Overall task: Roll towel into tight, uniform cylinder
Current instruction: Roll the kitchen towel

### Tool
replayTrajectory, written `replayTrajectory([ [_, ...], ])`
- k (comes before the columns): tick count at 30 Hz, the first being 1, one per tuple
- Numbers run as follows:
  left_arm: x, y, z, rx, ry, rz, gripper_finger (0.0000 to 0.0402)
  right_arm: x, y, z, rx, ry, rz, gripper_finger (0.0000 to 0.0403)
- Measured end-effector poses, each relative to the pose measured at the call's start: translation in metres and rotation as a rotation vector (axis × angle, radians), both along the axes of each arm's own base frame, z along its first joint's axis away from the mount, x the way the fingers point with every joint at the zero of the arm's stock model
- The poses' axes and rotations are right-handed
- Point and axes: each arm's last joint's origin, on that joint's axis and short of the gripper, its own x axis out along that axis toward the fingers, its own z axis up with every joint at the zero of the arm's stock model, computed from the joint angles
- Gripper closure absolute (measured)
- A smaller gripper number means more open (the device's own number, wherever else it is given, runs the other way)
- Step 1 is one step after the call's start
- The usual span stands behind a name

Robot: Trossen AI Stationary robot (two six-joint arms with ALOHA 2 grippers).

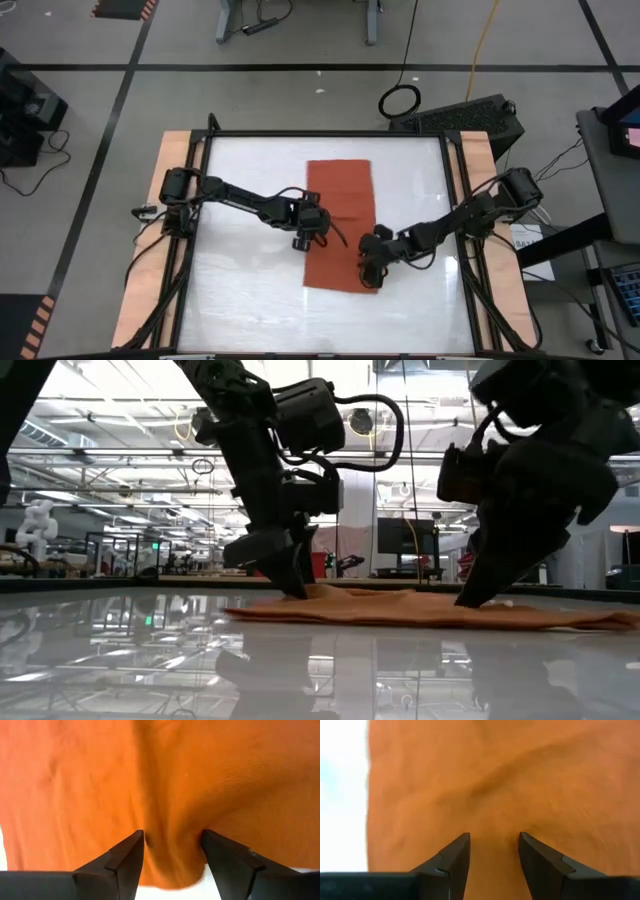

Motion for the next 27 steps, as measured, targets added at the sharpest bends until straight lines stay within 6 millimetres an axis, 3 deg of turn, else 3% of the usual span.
replayTrajectory([
  [5,-0.001,0.000,-0.001,0.017,0.018,-0.040,0.0188,0.005,0.013,-0.003,0.042,-0.036,0.009,0.0243],
  [10,-0.005,0.001,0.007,0.026,0.020,-0.007,0.0188,0.004,0.013,-0.001,0.039,-0.037,0.017,0.0243],
  [16,-0.012,-0.007,0.045,0.006,-0.031,0.043,0.0187,-0.004,0.009,0.017,0.009,-0.035,0.057,0.0243],
  [22,-0.027,-0.034,0.072,-0.042,-0.066,0.002,0.0187,-0.014,0.009,0.038,-0.032,-0.075,0.122,0.0243],
  [27,-0.035,-0.074,0.077,-0.120,-0.074,-0.137,0.0187,-0.020,0.028,0.047,-0.097,-0.158,0.301,0.0243],
])
